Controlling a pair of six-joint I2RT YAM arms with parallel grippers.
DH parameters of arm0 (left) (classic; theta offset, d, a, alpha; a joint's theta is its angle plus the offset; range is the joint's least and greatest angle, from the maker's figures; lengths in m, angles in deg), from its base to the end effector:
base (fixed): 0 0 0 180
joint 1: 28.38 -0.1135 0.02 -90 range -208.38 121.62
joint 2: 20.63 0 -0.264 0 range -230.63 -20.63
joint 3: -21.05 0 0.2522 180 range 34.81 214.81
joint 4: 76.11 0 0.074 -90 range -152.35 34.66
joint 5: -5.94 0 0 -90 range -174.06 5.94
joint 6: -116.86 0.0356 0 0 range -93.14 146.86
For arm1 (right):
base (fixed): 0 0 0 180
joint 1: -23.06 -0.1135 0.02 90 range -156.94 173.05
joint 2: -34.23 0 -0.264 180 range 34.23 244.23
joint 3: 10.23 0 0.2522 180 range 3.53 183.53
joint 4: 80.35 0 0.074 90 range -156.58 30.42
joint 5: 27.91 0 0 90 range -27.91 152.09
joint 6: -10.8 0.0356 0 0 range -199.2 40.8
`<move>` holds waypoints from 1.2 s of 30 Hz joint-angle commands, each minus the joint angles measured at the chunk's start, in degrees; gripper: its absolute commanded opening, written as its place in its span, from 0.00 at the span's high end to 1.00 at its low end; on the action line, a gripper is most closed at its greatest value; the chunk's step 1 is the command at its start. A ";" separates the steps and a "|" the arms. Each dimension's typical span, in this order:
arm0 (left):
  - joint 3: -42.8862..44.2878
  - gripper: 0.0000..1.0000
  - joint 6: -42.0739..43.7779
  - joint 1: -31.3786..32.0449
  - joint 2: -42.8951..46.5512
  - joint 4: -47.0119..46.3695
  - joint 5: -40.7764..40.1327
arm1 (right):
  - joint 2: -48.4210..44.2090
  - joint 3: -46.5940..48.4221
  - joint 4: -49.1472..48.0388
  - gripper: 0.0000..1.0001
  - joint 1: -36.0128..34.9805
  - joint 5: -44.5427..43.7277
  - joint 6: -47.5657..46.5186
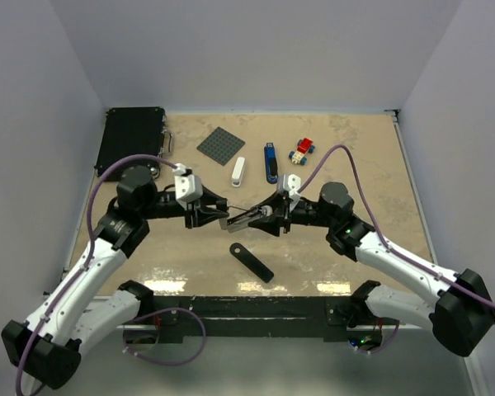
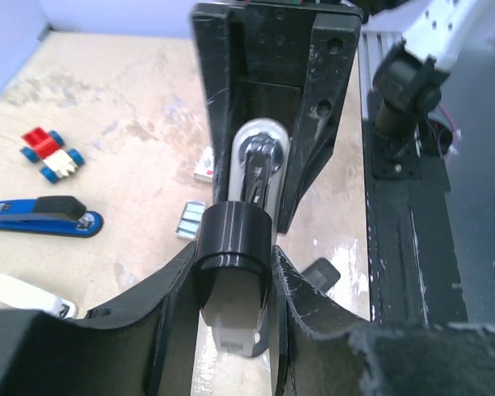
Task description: Load the staples into the stapler
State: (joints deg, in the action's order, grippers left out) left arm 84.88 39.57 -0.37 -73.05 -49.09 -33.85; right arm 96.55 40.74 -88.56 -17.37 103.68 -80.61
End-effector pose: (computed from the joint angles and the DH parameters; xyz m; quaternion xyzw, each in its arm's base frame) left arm 0.1632 -0.1178 0.3466 0.4914 0.5870 -0.4078 0.4976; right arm 0.1712 0.1769 0.2921 -0.4704 0.5470 0.4577 0.5197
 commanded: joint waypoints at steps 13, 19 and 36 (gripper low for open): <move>-25.08 1.00 -45.99 -14.12 18.93 -37.67 -27.53 | -16.80 -3.56 -35.76 1.00 12.39 -7.30 31.19; -31.77 1.00 -61.03 -14.12 23.50 -44.89 -32.29 | -16.71 -1.70 -41.91 1.00 12.65 -8.88 35.59; -42.52 0.25 -72.17 -14.04 19.90 -60.65 -24.39 | -15.04 1.11 -48.44 1.00 12.92 -12.58 40.26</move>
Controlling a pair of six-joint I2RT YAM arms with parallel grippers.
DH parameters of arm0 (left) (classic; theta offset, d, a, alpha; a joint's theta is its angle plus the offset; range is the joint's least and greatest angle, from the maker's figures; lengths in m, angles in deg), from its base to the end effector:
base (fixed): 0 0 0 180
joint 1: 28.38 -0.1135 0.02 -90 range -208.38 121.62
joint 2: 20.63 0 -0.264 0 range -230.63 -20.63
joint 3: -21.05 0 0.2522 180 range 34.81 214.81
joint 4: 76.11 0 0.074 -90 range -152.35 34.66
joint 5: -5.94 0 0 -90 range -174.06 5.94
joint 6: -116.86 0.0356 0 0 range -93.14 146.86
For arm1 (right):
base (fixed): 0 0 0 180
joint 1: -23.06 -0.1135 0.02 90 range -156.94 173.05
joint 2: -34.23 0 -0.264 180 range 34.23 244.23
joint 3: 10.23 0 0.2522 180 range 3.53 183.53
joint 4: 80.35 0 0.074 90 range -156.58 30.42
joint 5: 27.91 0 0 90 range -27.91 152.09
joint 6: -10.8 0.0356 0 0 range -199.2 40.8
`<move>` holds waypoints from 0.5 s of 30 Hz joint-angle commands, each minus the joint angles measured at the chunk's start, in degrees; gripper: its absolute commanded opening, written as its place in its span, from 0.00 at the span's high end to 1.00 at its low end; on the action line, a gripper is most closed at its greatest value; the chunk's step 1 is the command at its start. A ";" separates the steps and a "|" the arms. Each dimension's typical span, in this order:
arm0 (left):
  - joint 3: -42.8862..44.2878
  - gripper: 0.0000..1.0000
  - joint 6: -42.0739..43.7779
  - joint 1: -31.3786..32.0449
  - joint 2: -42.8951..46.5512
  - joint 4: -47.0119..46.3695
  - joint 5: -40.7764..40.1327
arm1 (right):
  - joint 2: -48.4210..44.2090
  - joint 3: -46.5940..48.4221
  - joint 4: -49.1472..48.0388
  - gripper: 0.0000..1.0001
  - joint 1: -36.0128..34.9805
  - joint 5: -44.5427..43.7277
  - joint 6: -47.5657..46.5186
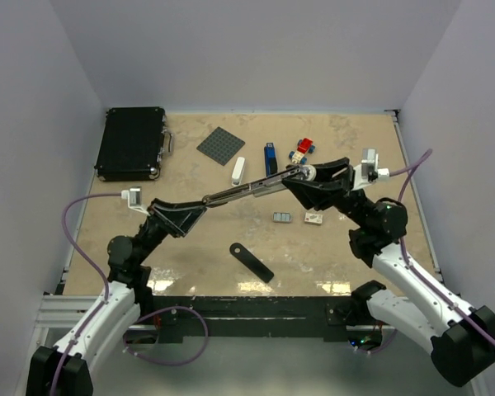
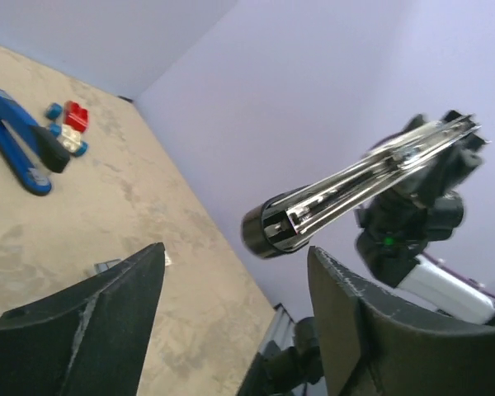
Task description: Load the staples into the stapler
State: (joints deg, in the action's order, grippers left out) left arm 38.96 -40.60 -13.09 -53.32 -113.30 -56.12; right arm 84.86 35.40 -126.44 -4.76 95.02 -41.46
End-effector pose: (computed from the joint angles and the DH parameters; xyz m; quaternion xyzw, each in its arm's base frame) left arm 0.1298 -0.0528 0.2319 -0.0572 0.5730 -0.6338 0.5164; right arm 0.1520 0.1021 0.3639 -0.2227 0.4178 0.5713 0.6704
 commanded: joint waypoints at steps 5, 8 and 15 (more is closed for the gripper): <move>11.05 0.10 25.51 -1.31 4.38 21.20 -1.66 | -3.61 7.67 -8.35 1.00 0.48 -3.66 -0.11; 16.59 0.08 37.81 -1.31 6.23 28.79 -2.11 | -3.17 9.08 -4.49 1.00 0.48 -1.82 -1.79; 31.52 0.05 53.74 -0.97 -4.72 30.04 15.25 | 0.08 8.82 -2.11 1.00 0.48 2.93 -2.49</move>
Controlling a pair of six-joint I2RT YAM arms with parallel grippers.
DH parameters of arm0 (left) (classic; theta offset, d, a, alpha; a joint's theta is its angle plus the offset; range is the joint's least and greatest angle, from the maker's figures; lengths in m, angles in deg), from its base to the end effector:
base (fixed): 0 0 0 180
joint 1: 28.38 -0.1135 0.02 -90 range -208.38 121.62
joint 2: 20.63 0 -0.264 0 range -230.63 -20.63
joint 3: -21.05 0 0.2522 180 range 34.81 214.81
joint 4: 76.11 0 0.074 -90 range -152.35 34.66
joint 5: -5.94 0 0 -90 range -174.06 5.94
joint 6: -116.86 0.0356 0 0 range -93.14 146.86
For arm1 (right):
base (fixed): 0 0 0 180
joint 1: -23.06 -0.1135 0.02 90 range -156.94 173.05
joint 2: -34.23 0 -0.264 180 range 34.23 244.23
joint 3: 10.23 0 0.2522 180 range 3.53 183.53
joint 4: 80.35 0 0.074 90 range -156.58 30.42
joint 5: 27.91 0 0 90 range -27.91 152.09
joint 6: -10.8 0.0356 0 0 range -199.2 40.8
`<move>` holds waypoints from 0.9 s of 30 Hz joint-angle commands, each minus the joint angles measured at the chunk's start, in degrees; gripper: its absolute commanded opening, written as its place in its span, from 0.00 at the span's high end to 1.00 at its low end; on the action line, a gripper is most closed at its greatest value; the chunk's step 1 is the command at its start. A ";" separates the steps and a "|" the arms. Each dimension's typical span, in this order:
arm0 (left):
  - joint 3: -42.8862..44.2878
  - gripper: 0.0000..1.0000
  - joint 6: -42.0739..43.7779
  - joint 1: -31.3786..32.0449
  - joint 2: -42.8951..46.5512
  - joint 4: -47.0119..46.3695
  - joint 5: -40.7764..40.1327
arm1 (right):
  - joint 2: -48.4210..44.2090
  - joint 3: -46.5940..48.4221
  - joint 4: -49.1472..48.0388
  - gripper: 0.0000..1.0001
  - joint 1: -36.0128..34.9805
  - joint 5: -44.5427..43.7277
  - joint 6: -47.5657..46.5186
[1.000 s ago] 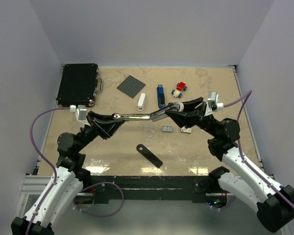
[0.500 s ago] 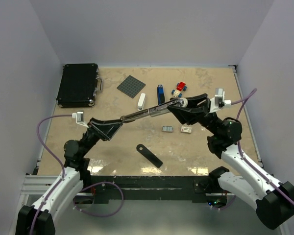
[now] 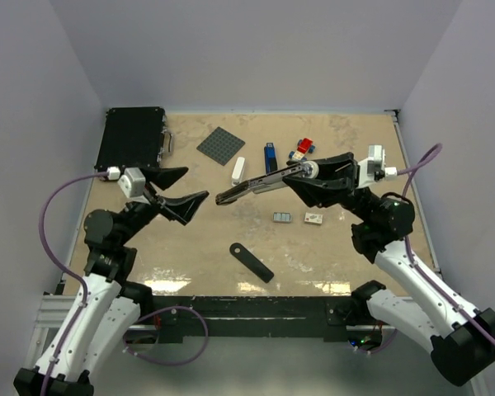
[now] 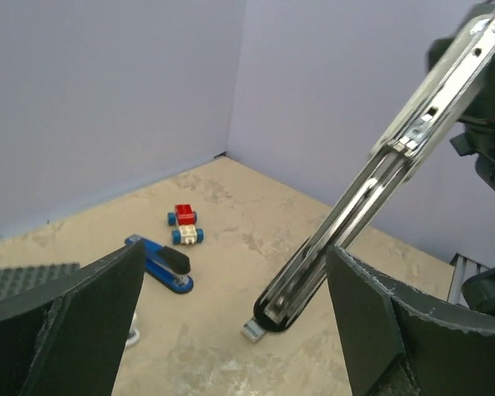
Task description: Load the staples into the stapler
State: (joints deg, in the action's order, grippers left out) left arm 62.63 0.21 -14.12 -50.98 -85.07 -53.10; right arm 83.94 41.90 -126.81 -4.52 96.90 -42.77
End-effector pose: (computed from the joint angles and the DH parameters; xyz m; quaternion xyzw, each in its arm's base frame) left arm 0.1289 -0.0517 0.3321 0.1581 0.5719 -0.4193 0.6871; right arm 0.1405 0.0963 0.4033 -0.2534 0.3557 0.5626 0.7020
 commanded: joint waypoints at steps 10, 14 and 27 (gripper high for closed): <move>25.53 0.08 29.81 15.61 -20.97 8.83 18.08 | 1.88 -0.22 -1.74 1.00 0.24 4.74 -0.30; 27.29 0.19 32.36 19.92 -24.23 8.22 17.29 | 1.44 -1.10 -1.65 1.00 0.24 4.83 -0.04; 30.19 0.51 33.77 24.59 -31.61 8.83 18.08 | 0.21 -2.86 -0.94 1.00 0.24 4.04 0.14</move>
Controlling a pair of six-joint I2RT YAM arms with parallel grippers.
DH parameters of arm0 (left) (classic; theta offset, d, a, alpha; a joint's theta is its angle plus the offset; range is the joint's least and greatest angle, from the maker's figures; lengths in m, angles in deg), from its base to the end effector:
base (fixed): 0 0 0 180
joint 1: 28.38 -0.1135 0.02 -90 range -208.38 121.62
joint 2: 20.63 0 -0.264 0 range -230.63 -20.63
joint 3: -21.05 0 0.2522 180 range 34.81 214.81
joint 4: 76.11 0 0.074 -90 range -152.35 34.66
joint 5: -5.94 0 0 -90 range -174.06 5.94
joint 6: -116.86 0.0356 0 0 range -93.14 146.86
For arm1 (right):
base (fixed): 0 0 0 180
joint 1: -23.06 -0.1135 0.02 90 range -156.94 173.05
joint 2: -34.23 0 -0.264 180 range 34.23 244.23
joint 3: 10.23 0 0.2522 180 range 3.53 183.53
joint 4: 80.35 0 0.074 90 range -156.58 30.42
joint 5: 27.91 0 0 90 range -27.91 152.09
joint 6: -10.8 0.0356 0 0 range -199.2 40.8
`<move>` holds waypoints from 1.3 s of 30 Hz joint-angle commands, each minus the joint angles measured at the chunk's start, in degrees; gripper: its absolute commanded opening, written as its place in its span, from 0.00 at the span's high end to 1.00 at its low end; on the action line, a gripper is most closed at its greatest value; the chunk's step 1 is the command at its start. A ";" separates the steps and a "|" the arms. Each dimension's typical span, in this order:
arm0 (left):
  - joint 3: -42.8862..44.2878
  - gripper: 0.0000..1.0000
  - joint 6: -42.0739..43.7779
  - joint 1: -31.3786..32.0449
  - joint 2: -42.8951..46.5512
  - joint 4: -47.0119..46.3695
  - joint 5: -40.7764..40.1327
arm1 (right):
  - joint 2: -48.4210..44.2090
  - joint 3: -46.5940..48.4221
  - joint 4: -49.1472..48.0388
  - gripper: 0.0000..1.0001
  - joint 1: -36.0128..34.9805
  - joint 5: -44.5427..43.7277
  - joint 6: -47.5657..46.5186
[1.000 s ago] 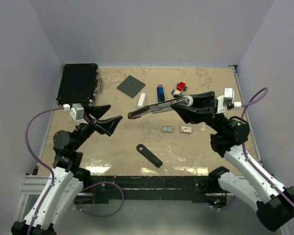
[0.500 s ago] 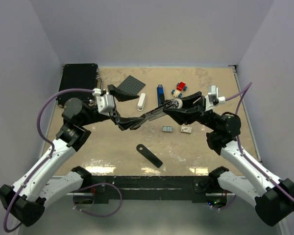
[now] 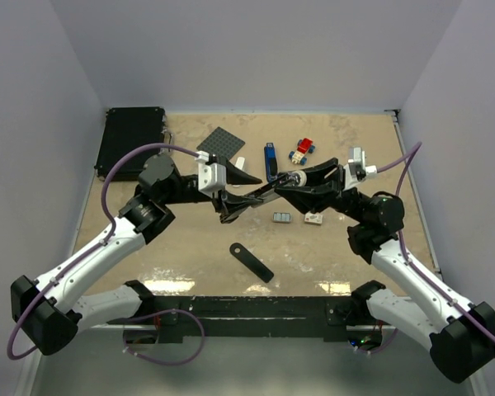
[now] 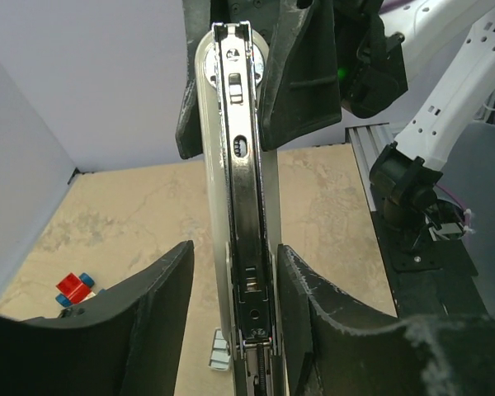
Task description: Load the staples into the stapler
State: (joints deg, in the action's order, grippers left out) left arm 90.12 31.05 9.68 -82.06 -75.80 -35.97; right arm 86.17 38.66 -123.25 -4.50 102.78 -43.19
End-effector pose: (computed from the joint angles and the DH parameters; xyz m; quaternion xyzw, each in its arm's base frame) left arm 0.1732 -0.1692 0.3914 0.5028 0.4524 -0.4572 0.5776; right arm 0.1547 0.1069 0.3727 -0.2848 0.4195 0.5726 0.6443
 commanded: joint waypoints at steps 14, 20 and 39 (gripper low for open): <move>2.00 1.00 10.65 0.79 0.61 10.89 -6.69 | -0.35 -2.87 -1.61 0.91 0.22 -0.26 -1.29; 2.70 1.00 16.90 -0.44 -1.06 25.92 -17.32 | -2.98 -7.01 8.13 0.40 0.22 -3.32 -5.94; 1.91 1.00 24.64 -0.54 -22.94 43.43 -37.37 | -6.51 0.37 55.78 0.01 0.30 -40.15 -5.78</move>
State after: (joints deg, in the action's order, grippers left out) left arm 90.82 53.50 8.68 -102.32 -30.53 -71.70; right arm 78.21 35.19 -74.70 -4.21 69.69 -52.72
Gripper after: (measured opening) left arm 0.263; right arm 0.985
